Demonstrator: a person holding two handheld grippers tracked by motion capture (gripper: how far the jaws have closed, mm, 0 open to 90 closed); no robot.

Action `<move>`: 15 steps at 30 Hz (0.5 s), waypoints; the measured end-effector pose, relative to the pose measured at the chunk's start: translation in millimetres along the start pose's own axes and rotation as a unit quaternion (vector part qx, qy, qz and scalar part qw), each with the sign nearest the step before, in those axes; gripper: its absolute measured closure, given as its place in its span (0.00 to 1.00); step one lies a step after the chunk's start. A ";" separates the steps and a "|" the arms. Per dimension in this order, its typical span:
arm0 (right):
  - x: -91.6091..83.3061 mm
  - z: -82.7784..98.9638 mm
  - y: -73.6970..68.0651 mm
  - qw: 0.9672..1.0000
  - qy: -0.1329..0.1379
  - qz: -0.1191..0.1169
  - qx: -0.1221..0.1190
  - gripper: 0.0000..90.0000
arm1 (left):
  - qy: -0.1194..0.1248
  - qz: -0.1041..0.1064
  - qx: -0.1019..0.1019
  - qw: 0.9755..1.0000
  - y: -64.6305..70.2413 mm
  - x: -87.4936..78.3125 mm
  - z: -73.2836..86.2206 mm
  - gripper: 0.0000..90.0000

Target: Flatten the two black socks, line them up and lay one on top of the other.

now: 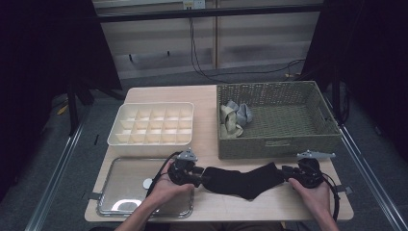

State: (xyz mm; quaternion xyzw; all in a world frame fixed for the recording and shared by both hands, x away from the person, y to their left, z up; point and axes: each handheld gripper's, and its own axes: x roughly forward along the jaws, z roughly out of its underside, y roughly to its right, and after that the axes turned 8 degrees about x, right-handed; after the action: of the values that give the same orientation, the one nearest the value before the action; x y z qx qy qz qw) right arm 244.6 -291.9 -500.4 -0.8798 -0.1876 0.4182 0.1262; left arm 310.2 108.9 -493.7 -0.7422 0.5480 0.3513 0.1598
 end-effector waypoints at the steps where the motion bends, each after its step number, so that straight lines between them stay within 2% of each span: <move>1: 0.3 0.1 0.3 1.000 0.002 -0.002 0.000 0.63 | -0.007 0.001 -0.003 1.000 -0.7 1.0 1.3 0.55; 2: 0.4 0.3 0.3 1.000 0.002 -0.004 -0.002 0.61 | 0.000 0.002 -0.002 1.000 -0.6 2.0 2.5 0.53; 8: 1.3 3.3 -2.1 1.000 0.014 -0.005 -0.007 0.55 | -0.004 0.006 0.008 1.000 2.7 0.3 4.6 0.53; 12: 1.6 5.1 -4.7 1.000 0.016 0.001 -0.023 0.54 | -0.004 0.009 0.008 1.000 4.6 -0.8 6.2 0.51; 15: 1.0 6.7 -7.2 0.999 0.015 0.005 -0.032 0.54 | -0.015 0.010 0.008 1.000 5.3 -4.1 6.8 0.50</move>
State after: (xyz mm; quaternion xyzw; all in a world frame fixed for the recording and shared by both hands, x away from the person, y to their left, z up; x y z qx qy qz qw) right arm 238.3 -284.6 -502.5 -0.8904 -0.1943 0.3996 0.0985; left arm 302.3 114.1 -494.8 -0.7298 0.5562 0.3592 0.1705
